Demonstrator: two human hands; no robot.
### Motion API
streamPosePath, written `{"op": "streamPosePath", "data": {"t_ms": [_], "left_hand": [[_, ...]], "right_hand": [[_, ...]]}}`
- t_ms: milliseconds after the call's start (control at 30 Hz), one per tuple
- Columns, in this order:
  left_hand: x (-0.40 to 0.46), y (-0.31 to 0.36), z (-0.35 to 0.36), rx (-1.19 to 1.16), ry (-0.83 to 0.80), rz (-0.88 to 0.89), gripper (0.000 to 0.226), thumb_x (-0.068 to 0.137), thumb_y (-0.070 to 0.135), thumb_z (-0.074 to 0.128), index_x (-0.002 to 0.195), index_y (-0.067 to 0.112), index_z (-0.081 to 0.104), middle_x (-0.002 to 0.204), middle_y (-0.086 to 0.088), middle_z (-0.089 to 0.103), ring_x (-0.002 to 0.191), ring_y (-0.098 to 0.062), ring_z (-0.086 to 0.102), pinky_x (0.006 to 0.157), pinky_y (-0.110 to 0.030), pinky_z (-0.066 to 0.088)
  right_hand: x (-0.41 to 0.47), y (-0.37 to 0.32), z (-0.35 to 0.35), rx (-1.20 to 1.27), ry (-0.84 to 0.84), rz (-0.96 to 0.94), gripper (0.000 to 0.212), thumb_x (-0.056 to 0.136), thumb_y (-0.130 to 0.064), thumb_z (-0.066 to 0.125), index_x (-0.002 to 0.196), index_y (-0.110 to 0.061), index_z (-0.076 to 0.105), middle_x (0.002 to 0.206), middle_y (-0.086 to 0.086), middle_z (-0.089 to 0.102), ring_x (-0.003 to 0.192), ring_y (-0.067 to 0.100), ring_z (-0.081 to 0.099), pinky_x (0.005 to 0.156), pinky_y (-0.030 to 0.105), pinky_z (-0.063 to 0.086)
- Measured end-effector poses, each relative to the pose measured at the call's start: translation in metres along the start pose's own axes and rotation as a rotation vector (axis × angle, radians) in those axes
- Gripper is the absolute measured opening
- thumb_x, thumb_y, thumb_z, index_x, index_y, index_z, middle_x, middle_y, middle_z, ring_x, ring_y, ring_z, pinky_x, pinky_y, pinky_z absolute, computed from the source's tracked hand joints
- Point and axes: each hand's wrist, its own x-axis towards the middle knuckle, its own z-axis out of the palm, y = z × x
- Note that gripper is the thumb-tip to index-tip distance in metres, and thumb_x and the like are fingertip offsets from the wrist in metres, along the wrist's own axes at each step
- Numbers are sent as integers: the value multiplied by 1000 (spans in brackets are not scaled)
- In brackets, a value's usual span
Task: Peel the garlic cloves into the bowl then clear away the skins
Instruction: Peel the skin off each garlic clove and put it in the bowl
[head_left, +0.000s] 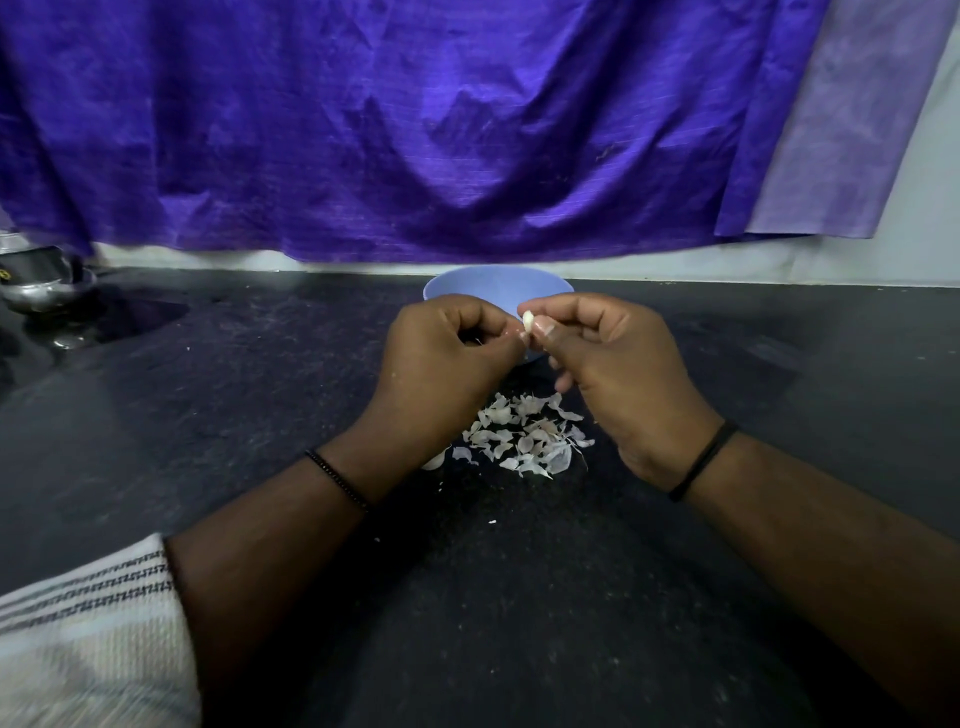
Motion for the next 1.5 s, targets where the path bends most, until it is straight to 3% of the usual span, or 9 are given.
{"op": "streamPosePath", "data": {"t_ms": [200,333,500,800,1033,1500], "left_hand": [[1,0,-1,117,29,95,5,82,15,78,77,13,76,76,0,69,59,-10,60,56,-26,50],[1,-1,-4,222,37,173,5,82,14,76,77,12,77,73,3,65,62,-5,56,56,-14,42],[2,-2,-5,287,28,221,4,81,13,76,78,12,77,71,7,64,64,-3,56,55,-10,39],[1,-1,-3,264,16,163,8,80,11,78,74,15,76,72,5,66,61,-2,57,51,-11,41],[2,-1,-2,220,36,136,9,83,11,75,75,10,73,72,0,65,54,-4,53,51,-18,44],[1,-2,-3,269,23,158,11,81,12,75,72,14,70,72,5,60,56,-1,51,52,-13,41]], "right_hand": [[0,0,-2,-47,-12,-26,14,93,-11,66,101,-19,75,81,-7,76,71,-3,66,61,16,49],[1,-1,-4,-49,-18,-8,13,92,-9,68,99,-16,76,84,-4,77,71,-1,69,60,17,52],[3,1,-5,-68,-32,6,13,91,-7,69,101,-9,76,82,1,77,68,4,69,61,20,54],[3,5,-3,-76,-34,2,13,91,-6,69,95,-15,78,78,-1,76,71,10,71,63,21,55],[5,3,-5,-45,-43,14,14,92,-7,67,100,-14,77,82,1,76,73,10,70,65,22,54],[5,4,-6,-31,-77,24,13,91,-8,68,102,-9,76,86,2,77,75,8,72,65,25,57]]}}
